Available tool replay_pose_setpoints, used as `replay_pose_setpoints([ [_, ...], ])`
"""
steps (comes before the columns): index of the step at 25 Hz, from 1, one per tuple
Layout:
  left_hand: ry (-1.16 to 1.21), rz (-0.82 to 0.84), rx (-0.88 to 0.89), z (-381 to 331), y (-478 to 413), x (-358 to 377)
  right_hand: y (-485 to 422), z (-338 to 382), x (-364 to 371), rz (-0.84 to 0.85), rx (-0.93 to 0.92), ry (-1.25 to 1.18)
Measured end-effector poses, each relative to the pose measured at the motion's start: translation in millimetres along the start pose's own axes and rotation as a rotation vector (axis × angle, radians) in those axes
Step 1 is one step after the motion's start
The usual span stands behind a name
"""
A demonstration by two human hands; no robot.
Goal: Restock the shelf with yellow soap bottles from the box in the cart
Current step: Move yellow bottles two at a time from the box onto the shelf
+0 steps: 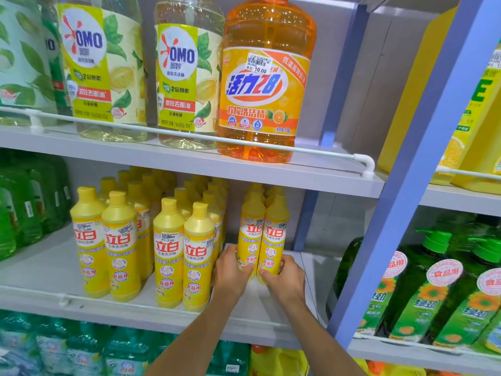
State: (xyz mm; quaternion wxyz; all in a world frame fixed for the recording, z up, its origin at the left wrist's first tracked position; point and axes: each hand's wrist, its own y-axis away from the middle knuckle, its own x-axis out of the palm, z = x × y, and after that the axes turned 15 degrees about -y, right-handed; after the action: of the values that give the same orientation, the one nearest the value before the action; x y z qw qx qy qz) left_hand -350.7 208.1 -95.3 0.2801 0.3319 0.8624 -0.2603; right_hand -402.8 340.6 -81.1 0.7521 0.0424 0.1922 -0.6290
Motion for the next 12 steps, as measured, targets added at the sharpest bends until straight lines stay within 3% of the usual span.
replay_pose_setpoints([
  [12, 0.035, 0.011, -0.03, 1.8, -4.3, 4.6, -1.5, 1.4, 1.7, 0.012, 0.016, 0.006],
])
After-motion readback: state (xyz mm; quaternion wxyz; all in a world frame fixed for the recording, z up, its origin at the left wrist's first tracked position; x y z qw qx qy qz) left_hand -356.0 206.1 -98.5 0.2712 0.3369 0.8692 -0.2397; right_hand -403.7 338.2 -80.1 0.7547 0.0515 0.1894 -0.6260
